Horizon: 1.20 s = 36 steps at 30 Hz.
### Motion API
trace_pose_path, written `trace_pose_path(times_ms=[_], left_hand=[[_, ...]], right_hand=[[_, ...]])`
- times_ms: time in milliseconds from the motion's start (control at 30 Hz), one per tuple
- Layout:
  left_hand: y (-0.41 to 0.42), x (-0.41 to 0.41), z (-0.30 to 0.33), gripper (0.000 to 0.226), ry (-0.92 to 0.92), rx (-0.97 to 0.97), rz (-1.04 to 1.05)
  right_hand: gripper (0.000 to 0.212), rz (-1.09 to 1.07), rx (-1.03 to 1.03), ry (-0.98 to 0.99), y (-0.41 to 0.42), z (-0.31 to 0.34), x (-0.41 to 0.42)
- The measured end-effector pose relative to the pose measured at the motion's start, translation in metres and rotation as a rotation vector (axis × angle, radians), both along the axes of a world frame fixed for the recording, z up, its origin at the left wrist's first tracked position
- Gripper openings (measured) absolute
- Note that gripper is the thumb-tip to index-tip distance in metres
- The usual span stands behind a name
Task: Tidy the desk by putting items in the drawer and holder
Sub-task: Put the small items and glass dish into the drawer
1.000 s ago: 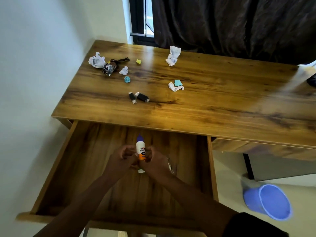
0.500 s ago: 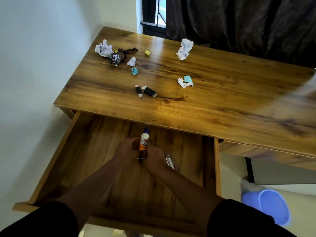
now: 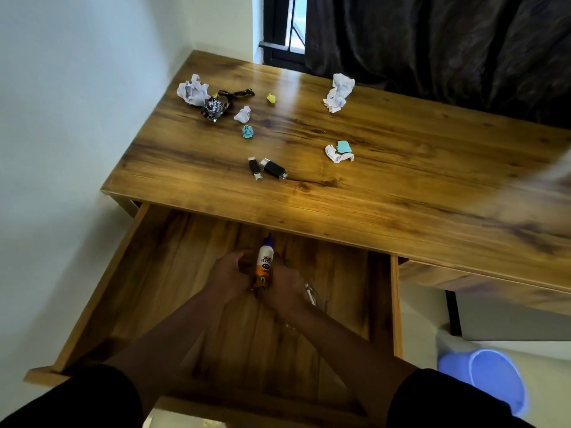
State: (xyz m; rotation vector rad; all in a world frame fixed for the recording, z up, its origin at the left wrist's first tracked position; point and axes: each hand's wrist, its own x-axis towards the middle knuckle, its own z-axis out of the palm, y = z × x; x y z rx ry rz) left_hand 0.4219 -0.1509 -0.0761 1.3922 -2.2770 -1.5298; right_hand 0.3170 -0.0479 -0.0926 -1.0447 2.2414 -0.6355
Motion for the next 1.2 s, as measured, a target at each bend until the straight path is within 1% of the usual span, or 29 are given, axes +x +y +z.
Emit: trace_pose_path(times_ms=[33,100,167,233,300,367,433,500,533,600,667,733,800,867,933,1033,1200], left_hand=[[0.000,0.000,0.004,0.049,0.009,0.000,0.023],[-0.001,0.004,0.005,0.038,0.031,-0.001,0.069],[-0.004,0.010,0.004,0.041,0.034,-0.052,0.079],[-0.006,0.016,0.007,0.044,0.048,-0.112,0.072],[-0.011,0.017,0.014,0.040,0.094,-0.144,0.055],[-0.019,0.010,0.026,0.035,0.143,-0.181,0.055],[-0.029,-0.003,0.040,0.029,0.170,-0.259,0.048],[-0.042,-0.020,0.055,0.029,0.150,-0.411,0.005],[-0.048,-0.029,0.063,0.031,0.121,-0.477,-0.026],[-0.064,-0.048,0.073,0.039,0.054,-0.547,-0.068],[-0.082,-0.065,0.077,0.051,-0.002,-0.568,-0.073],[-0.100,-0.081,0.077,0.059,-0.095,-0.596,-0.126],[-0.117,-0.095,0.074,0.062,-0.185,-0.666,-0.211],[-0.130,-0.103,0.073,0.070,-0.209,-0.637,-0.203],[-0.139,-0.108,0.070,0.078,-0.245,-0.645,-0.223],[-0.148,-0.115,0.073,0.079,-0.282,-0.630,-0.260],[-0.153,-0.119,0.075,0.069,-0.259,-0.640,-0.286]], right_hand=[[0.085,-0.012,-0.007,0.009,0.001,0.004,-0.001],[0.076,-0.038,-0.024,0.028,0.004,0.014,-0.005],[0.066,-0.037,-0.051,0.033,0.009,0.028,-0.011],[0.061,-0.010,-0.065,0.045,0.013,0.038,-0.019],[0.056,0.005,-0.089,0.058,0.011,0.052,-0.026],[0.045,0.006,-0.146,0.068,0.003,0.067,-0.034],[0.036,0.018,-0.198,0.126,-0.011,0.079,-0.047],[0.035,0.017,-0.263,0.227,-0.029,0.089,-0.063],[0.035,0.015,-0.275,0.265,-0.039,0.094,-0.072],[0.042,0.040,-0.262,0.318,-0.063,0.101,-0.090],[0.052,0.093,-0.196,0.372,-0.086,0.107,-0.106],[0.064,0.174,-0.109,0.417,-0.106,0.113,-0.120],[0.082,0.309,-0.009,0.463,-0.122,0.117,-0.131],[0.099,0.487,0.123,0.568,-0.136,0.120,-0.141],[0.107,0.610,0.205,0.631,-0.147,0.118,-0.150],[0.107,0.695,0.230,0.589,-0.158,0.115,-0.159],[0.086,0.733,0.180,0.542,-0.165,0.113,-0.164]])
